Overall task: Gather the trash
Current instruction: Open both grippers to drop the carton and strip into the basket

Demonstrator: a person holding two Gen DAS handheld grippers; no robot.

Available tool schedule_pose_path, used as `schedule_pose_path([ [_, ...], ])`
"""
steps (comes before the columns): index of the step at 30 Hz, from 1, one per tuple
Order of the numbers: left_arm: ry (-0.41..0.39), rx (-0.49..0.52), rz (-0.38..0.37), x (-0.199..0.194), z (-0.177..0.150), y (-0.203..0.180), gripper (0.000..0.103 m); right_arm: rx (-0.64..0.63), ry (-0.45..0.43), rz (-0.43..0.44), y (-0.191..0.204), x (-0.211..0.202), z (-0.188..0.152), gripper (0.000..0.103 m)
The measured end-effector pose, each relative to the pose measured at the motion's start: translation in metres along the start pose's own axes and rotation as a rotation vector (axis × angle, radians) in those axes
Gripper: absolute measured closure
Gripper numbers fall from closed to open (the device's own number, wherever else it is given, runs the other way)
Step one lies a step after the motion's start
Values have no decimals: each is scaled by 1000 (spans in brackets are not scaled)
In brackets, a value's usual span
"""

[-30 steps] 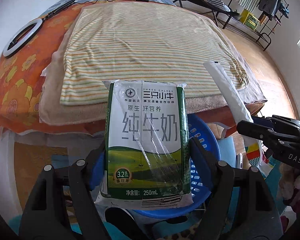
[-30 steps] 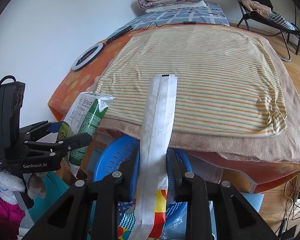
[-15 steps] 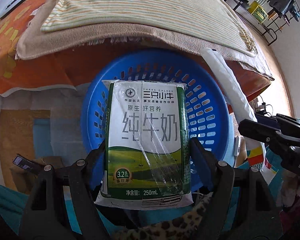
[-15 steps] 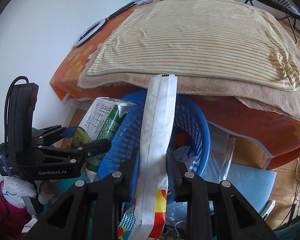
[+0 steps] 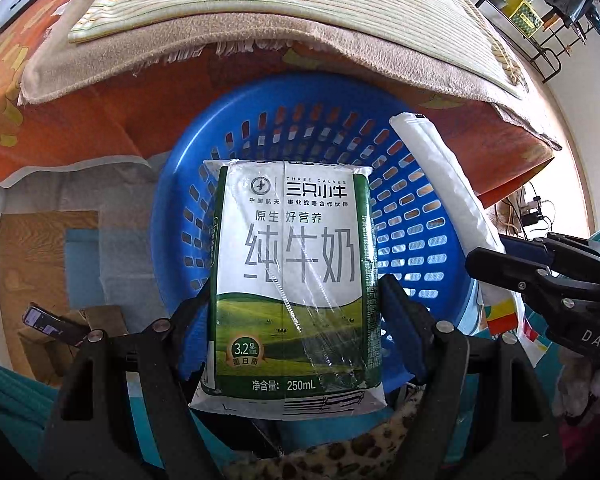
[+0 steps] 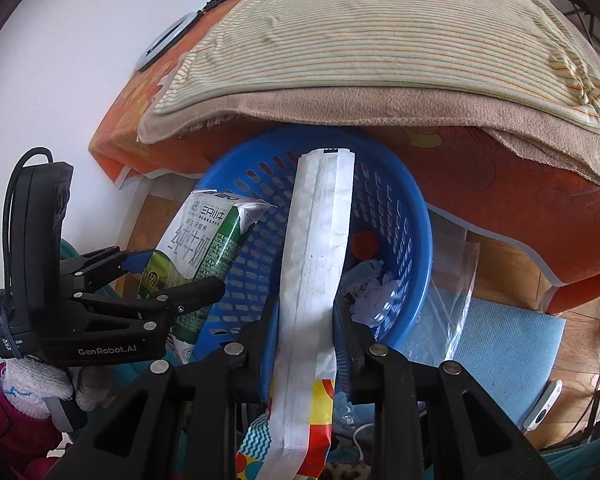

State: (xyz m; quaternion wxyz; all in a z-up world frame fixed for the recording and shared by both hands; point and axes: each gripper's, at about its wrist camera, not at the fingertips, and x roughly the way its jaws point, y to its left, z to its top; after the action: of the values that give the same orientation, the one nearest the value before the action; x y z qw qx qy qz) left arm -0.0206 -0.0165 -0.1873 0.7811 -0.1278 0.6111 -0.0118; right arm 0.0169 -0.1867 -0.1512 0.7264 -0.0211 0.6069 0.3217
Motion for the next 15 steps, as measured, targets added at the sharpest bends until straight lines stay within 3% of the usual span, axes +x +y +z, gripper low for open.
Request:
schedule_pose_path([
  [15, 13, -19, 19, 8, 8, 4, 24, 38, 13, -23, -11, 9, 7, 74],
])
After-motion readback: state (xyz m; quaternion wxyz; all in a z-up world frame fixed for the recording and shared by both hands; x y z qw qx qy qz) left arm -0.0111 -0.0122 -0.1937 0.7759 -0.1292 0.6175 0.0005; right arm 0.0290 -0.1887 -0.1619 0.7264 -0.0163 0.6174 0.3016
